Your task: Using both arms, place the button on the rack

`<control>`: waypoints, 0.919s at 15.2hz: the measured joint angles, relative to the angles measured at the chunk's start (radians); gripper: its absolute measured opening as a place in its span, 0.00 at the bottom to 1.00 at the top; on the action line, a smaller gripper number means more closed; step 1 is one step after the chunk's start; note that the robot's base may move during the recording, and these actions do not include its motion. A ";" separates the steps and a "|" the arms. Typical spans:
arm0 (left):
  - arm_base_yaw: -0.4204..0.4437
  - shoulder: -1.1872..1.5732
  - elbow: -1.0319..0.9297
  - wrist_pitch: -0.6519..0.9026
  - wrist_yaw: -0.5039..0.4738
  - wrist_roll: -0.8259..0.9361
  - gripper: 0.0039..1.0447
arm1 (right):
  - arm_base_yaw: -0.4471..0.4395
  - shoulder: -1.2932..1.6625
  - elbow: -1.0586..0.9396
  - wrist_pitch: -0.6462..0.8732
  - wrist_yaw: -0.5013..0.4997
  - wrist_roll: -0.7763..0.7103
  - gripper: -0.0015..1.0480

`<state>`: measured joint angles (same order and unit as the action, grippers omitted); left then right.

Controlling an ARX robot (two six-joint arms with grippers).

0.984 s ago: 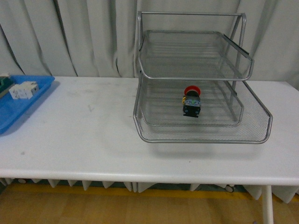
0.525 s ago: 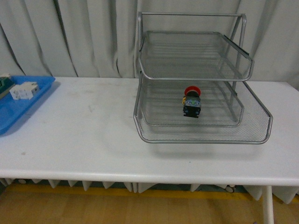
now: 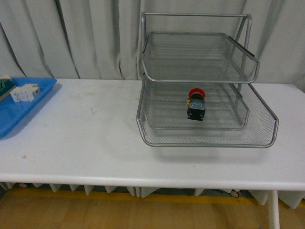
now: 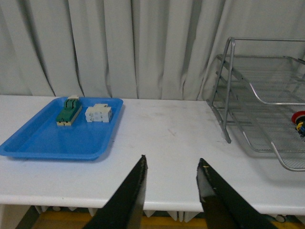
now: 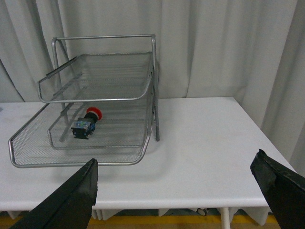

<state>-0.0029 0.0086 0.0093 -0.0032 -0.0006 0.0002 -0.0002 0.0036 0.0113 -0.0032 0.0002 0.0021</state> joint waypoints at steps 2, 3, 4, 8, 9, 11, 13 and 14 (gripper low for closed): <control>0.000 0.000 0.000 0.000 0.000 0.000 0.58 | 0.000 0.000 0.000 0.000 0.000 0.000 0.94; 0.000 0.000 0.000 0.000 0.000 0.000 0.72 | 0.000 0.000 0.000 0.000 0.000 0.000 0.94; 0.000 0.000 0.000 0.000 0.000 0.000 0.83 | 0.000 0.000 0.000 0.000 0.000 0.000 0.94; 0.001 0.000 0.000 0.000 -0.001 0.000 0.94 | -0.050 0.390 0.101 0.203 -0.211 0.007 0.94; 0.001 0.000 0.000 0.000 0.001 0.000 0.94 | -0.021 0.541 0.157 0.336 -0.215 0.025 0.94; 0.001 0.000 0.000 0.000 0.001 0.000 0.94 | 0.015 0.831 0.293 0.524 -0.203 0.076 0.94; 0.001 0.000 0.000 0.000 0.000 0.000 0.94 | 0.090 1.236 0.529 0.517 -0.161 0.156 0.94; 0.001 0.000 0.000 0.000 0.000 0.000 0.94 | 0.138 1.426 0.644 0.431 -0.132 0.196 0.94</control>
<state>-0.0021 0.0086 0.0093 -0.0029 -0.0002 0.0006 0.1383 1.4292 0.6548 0.4282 -0.1318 0.1986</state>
